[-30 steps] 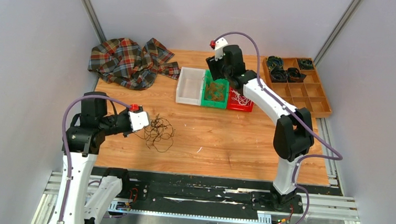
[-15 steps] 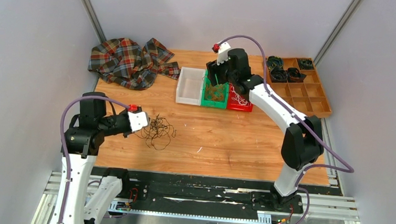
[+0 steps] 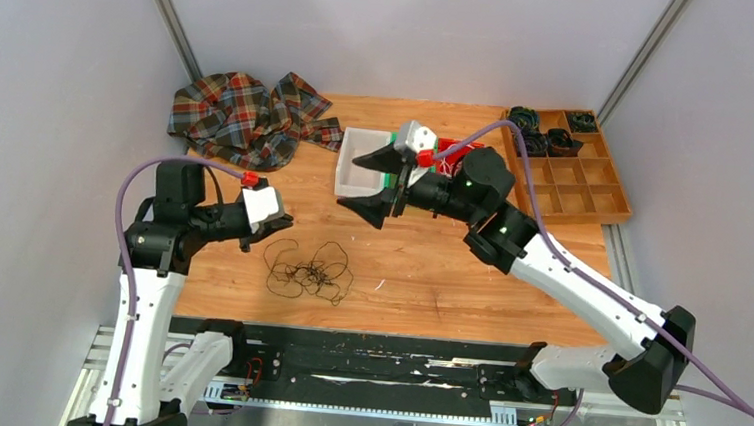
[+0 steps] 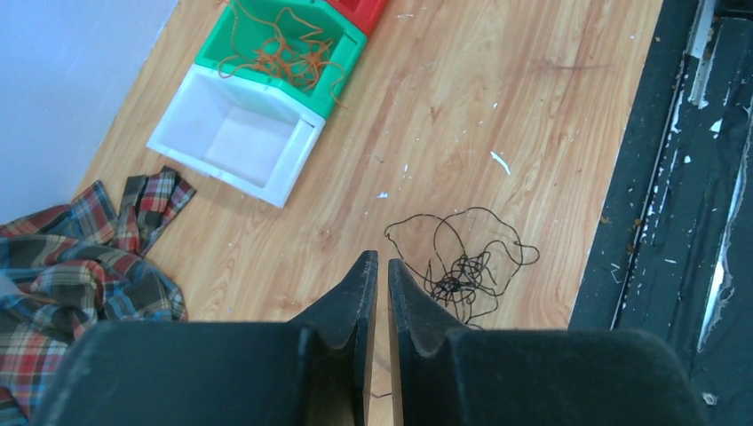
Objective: Untangle the cables
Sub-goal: Untie the cable.
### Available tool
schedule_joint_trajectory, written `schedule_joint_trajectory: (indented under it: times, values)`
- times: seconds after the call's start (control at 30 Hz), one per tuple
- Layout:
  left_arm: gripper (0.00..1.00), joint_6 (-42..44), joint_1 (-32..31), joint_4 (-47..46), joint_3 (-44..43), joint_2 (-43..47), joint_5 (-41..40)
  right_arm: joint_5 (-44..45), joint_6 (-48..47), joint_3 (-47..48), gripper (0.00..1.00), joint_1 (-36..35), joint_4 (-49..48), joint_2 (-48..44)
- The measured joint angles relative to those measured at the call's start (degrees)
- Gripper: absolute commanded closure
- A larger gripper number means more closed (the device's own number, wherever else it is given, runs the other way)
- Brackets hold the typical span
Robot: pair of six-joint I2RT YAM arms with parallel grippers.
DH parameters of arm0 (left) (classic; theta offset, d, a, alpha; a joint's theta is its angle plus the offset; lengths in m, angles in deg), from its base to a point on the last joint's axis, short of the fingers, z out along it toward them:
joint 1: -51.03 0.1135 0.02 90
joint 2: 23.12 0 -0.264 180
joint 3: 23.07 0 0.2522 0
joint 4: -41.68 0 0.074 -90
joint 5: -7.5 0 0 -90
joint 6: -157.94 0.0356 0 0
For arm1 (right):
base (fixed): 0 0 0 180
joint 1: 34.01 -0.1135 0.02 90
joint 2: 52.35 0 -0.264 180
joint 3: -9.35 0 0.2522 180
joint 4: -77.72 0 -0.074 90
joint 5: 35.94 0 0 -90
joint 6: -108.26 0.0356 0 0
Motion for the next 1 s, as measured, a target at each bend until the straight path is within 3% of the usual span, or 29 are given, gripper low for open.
schedule_joint_trajectory:
  times: [0.1, 0.2, 0.27, 0.5, 0.6, 0.77, 0.9, 1.0]
  values:
    - [0.82, 0.0, 0.0, 0.0, -0.1, -0.3, 0.3, -0.5, -0.6, -0.4, 0.27, -3.3, 0.2, 1.9]
    - [0.62, 1.8, 0.0, -0.3, 1.1, -0.2, -1.4, 1.6, -2.0, -3.5, 0.34, -5.9, 0.7, 4.5]
    - [0.54, 3.4, 0.0, -0.2, 3.2, -0.4, -4.2, 4.7, -2.3, -6.1, 0.37, -7.3, 1.0, 7.5]
    - [0.44, 4.5, 0.4, -0.8, 8.7, -11.1, -12.9, 12.3, 0.9, -13.2, 0.41, -8.1, -1.7, 18.6]
    - [0.41, 6.3, 1.1, -0.7, 11.0, -12.3, -14.3, 12.4, 2.2, -13.0, 0.49, -8.3, -3.3, 23.2]
    - [0.27, 9.6, 1.8, -0.6, 12.3, -12.1, -14.2, 12.0, 6.2, -11.6, 0.52, -8.5, -5.2, 29.1]
    - [0.25, 11.9, 2.0, -0.6, 13.3, -12.1, -12.7, 11.2, 10.4, -10.6, 0.53, -8.6, -7.1, 32.7]
    - [0.22, 14.1, 2.0, -0.5, 14.1, -12.3, -12.2, 10.7, 13.5, -10.6, 0.62, -8.9, -7.9, 34.5]
